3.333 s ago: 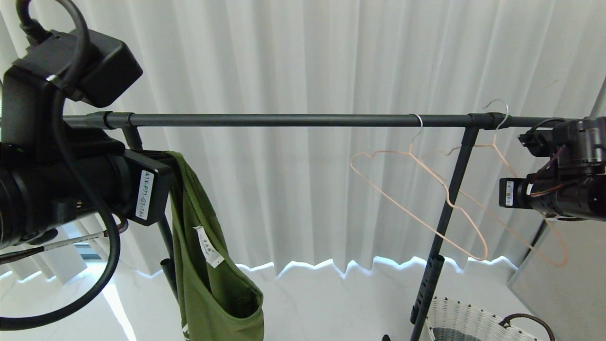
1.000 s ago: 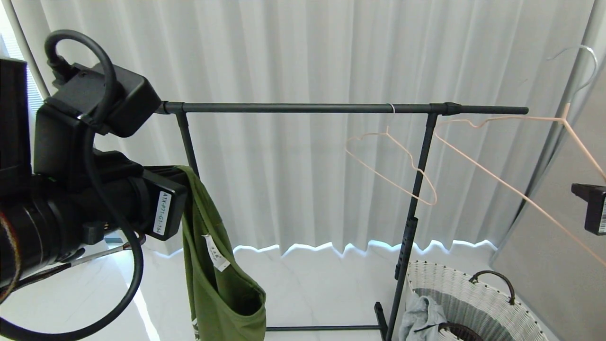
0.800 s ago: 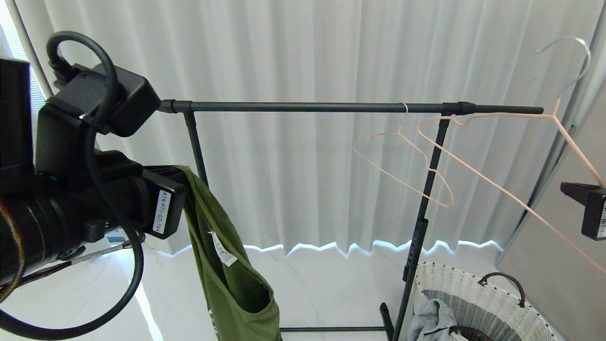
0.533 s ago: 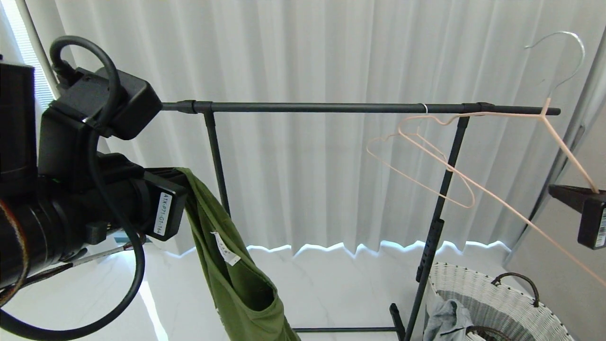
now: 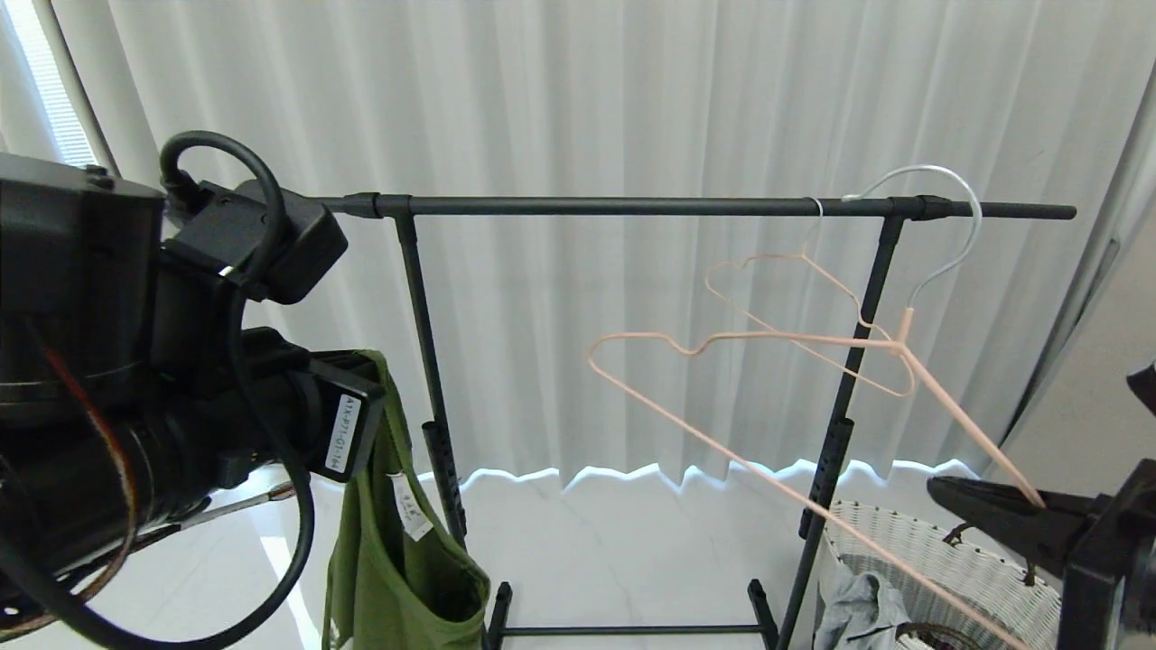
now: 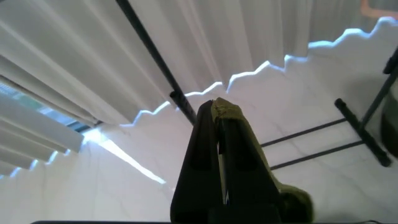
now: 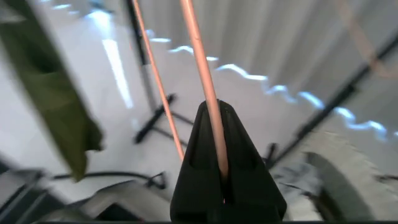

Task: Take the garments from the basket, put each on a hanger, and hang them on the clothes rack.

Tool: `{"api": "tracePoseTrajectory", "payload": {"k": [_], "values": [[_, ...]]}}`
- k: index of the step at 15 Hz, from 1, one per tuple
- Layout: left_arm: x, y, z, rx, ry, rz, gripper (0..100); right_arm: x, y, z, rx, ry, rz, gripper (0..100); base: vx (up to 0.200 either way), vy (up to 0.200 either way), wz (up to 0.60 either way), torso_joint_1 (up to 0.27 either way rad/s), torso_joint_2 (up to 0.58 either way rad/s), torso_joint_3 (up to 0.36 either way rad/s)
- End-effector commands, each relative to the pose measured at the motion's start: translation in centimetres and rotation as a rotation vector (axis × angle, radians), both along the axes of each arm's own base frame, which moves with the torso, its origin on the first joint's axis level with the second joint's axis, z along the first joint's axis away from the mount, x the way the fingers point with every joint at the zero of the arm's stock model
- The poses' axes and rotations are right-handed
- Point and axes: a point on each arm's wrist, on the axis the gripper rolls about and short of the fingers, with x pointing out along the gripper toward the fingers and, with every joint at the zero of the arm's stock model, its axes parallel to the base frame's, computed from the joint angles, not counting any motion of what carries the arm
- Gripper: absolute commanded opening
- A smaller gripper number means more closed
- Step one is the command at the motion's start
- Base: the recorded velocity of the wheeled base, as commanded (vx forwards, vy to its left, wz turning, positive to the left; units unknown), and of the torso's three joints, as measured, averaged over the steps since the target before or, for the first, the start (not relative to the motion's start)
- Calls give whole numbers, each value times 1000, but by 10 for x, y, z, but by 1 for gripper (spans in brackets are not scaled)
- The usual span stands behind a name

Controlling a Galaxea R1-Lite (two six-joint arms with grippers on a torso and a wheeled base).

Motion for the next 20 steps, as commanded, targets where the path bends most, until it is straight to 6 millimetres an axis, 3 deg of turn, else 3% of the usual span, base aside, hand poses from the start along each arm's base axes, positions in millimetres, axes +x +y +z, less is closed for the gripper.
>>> {"api": "tracePoseTrajectory", "payload": {"k": [1,2,6,15,20], "values": [[11,-9,-7,-10,35,17,0,-20,14,-8,17,60,147,0,0,0,0,0,0,0],[17,-14,-11,-44,54,38,0,-31,22,-13,28,96,217,0,0,0,0,0,0,0],[22,-22,-13,-163,80,81,0,-28,45,-17,63,116,231,0,0,0,0,0,0,0],[21,-22,-13,-173,80,83,0,-17,53,-28,33,137,172,0,0,0,0,0,0,0],[21,-22,-13,-173,80,83,0,-5,73,-32,65,117,154,0,0,0,0,0,0,0]]}}
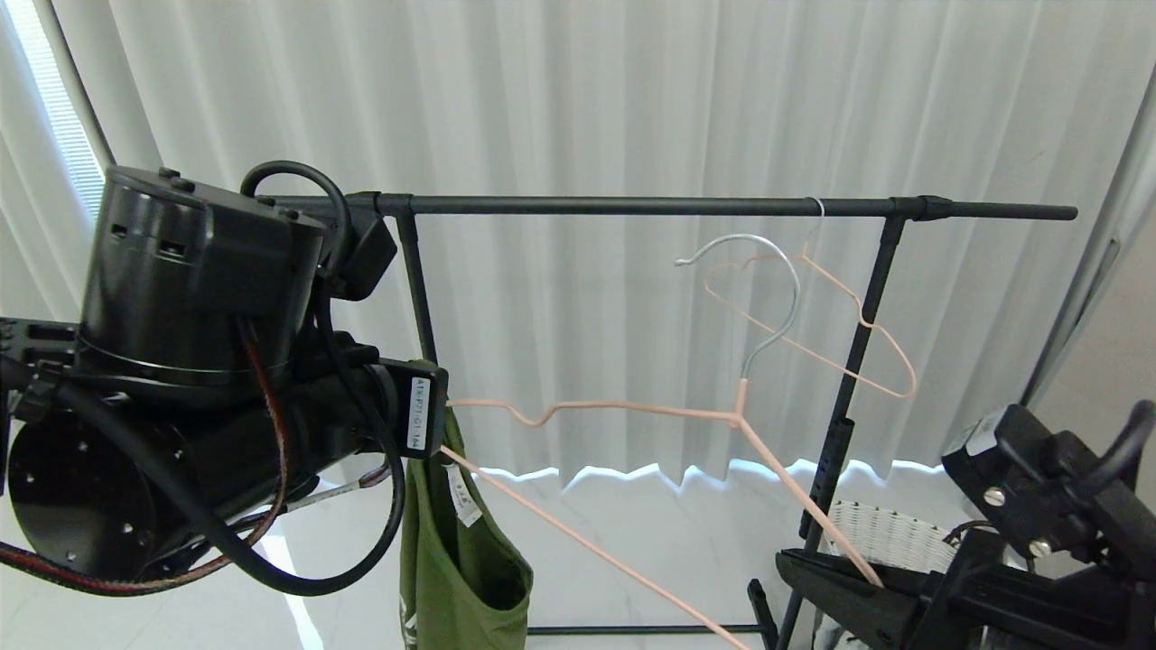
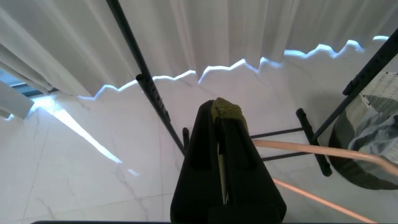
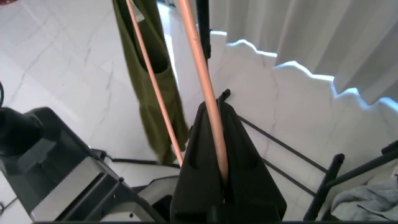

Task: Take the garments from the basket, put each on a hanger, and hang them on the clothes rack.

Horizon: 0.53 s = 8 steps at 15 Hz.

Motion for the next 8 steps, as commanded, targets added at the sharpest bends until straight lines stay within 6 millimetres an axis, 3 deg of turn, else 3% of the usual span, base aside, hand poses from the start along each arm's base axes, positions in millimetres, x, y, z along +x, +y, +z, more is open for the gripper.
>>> {"api": "tracePoseTrajectory", "payload": {"k": [1,8], "values": [[0,0,0,-1,-2,2,0,5,13,-9,-34,10,-3,0,0,0,0,0,0,0],[-1,1,1,1,0,7,0,23,36,-25,-58,-11,-106,0,0,0,0,0,0,0]]}}
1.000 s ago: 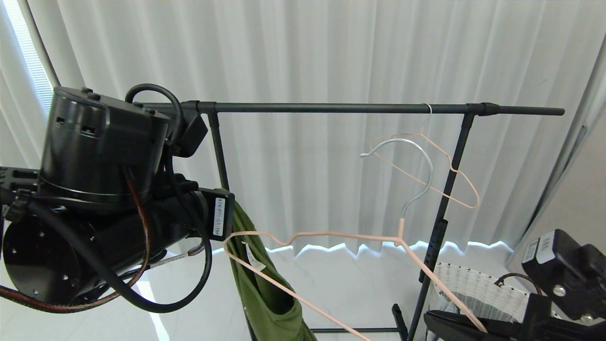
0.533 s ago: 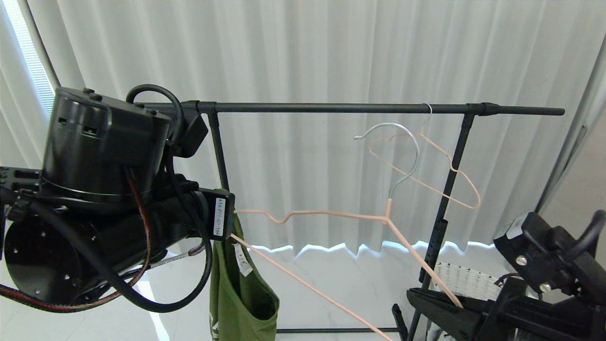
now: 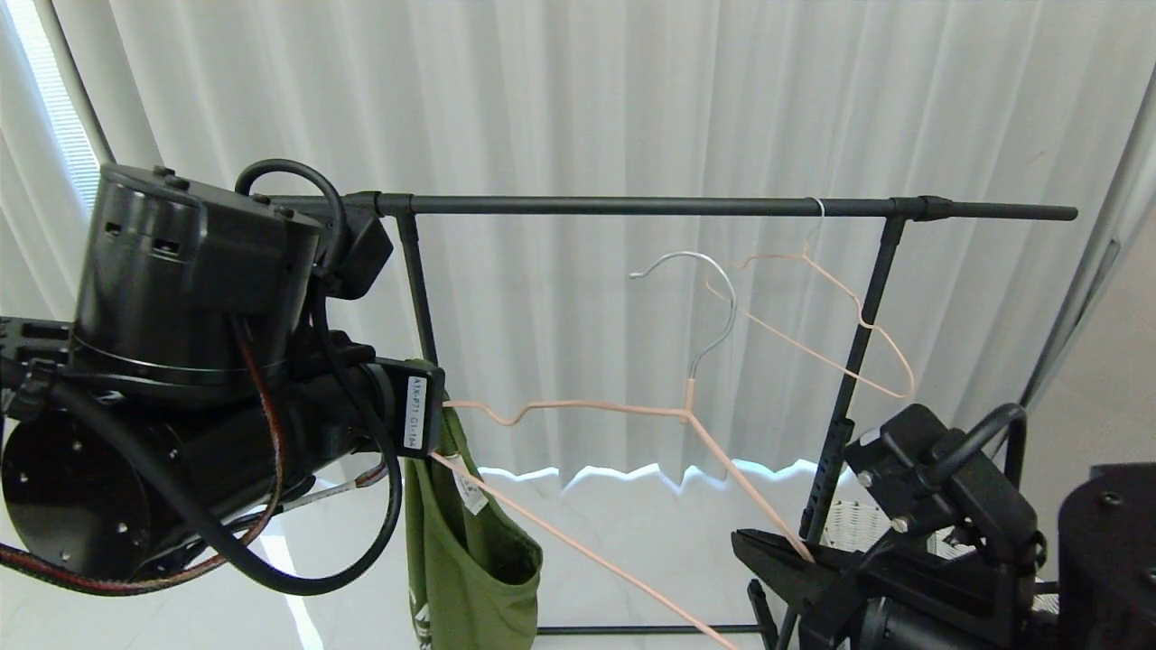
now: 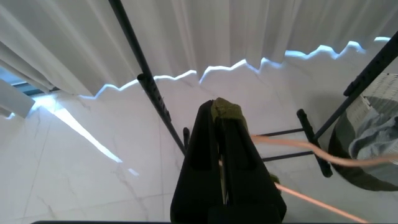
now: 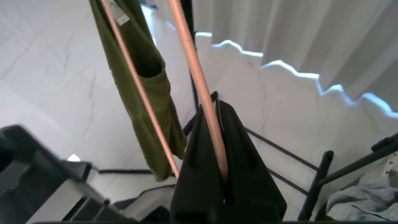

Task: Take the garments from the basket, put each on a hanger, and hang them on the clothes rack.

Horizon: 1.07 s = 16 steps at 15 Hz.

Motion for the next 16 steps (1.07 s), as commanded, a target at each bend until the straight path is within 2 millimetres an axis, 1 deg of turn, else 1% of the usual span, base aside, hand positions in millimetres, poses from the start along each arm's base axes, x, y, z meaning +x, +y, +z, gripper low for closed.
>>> {"api": "tracePoseTrajectory", "payload": {"k": [1,5,6,7,8,9,11,13,14,16], "values": [[0,0,0,1,2,2,0,10,12,-14,-39,1,-52,0,0,0,0,0,0,0],[4,-2,-3,-4,13,15,0,19,28,-17,-42,-12,-94,0,0,0,0,0,0,0],[5,-4,-3,-32,15,24,0,23,40,-19,-48,-12,-100,0,0,0,0,0,0,0],[5,-4,-3,-36,15,26,0,25,43,-19,-48,-12,-100,0,0,0,0,0,0,0],[6,-5,0,-54,9,30,0,26,54,-19,-44,-11,-89,0,0,0,0,0,0,0],[7,-6,4,-77,1,37,0,23,62,-18,-37,-11,-68,0,0,0,0,0,0,0],[7,-6,7,-98,-7,42,0,13,70,-16,-15,-2,-24,0,0,0,0,0,0,0],[7,-6,7,-103,-6,43,0,-1,73,-14,22,38,45,0,0,0,0,0,0,0],[9,-7,8,-120,-5,52,0,-14,74,-9,59,74,118,0,0,0,0,0,0,0],[9,-8,10,-139,-10,56,0,-22,76,-9,74,118,223,0,0,0,0,0,0,0]]}}
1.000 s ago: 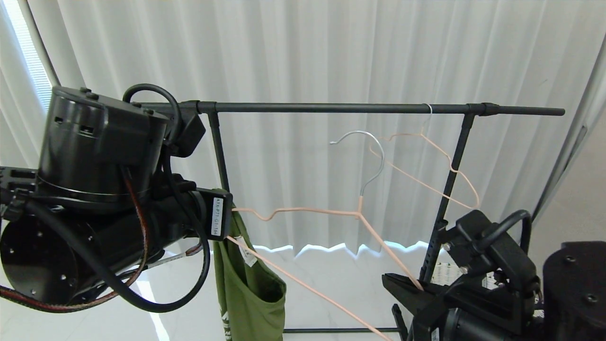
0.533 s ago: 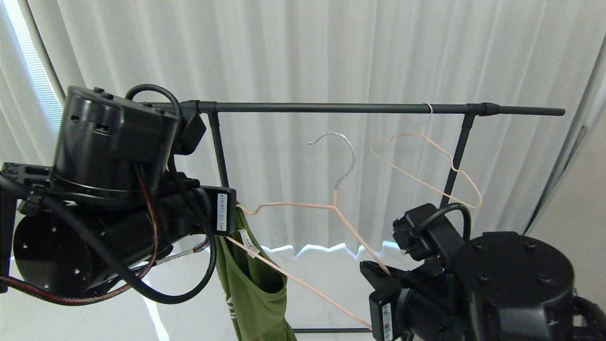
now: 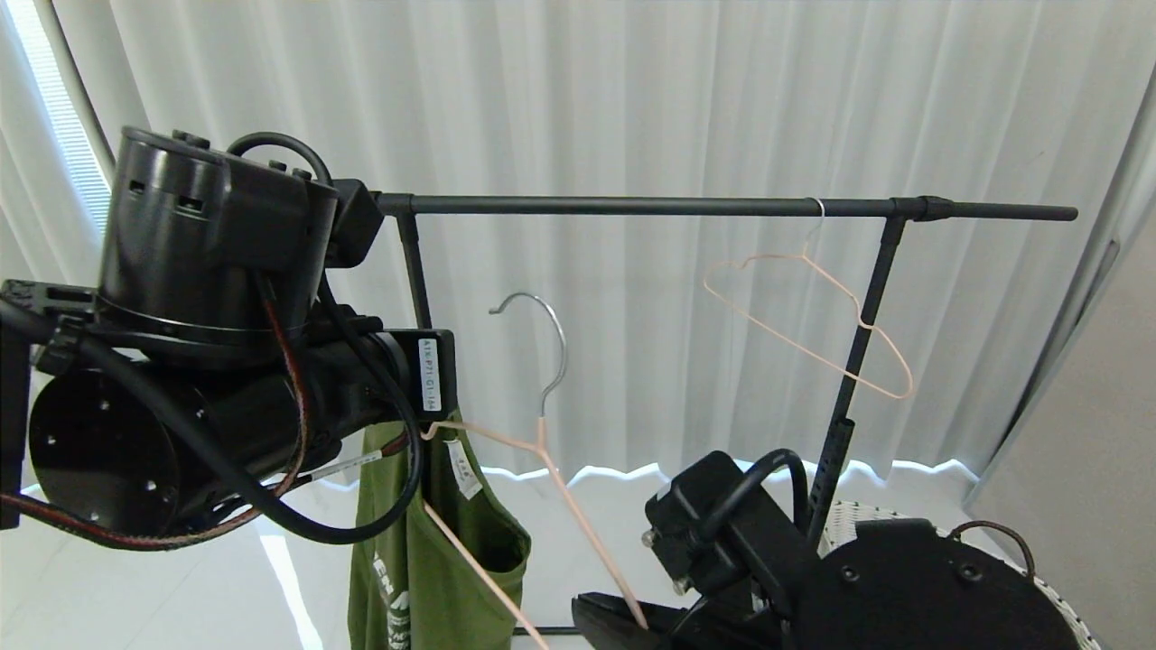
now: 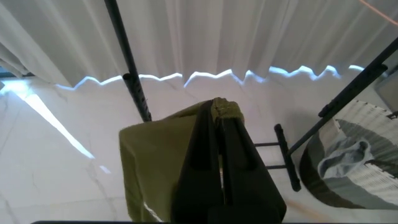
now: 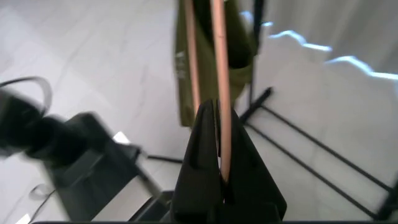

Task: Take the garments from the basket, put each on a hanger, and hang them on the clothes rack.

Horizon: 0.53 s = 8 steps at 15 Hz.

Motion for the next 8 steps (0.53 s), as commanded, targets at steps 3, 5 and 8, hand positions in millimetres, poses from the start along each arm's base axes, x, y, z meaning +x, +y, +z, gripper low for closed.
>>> {"api": "tracePoseTrajectory", "payload": {"k": [3,5,8], "values": [[0,0,1,-4,-4,-2,0,-5,9,-12,-30,26,51,0,0,0,0,0,0,0],[1,0,-1,2,4,7,0,1,10,-17,-32,48,-13,0,0,0,0,0,0,0],[16,6,-8,23,24,64,0,10,0,-8,-7,27,-103,0,0,0,0,0,0,0]]}}
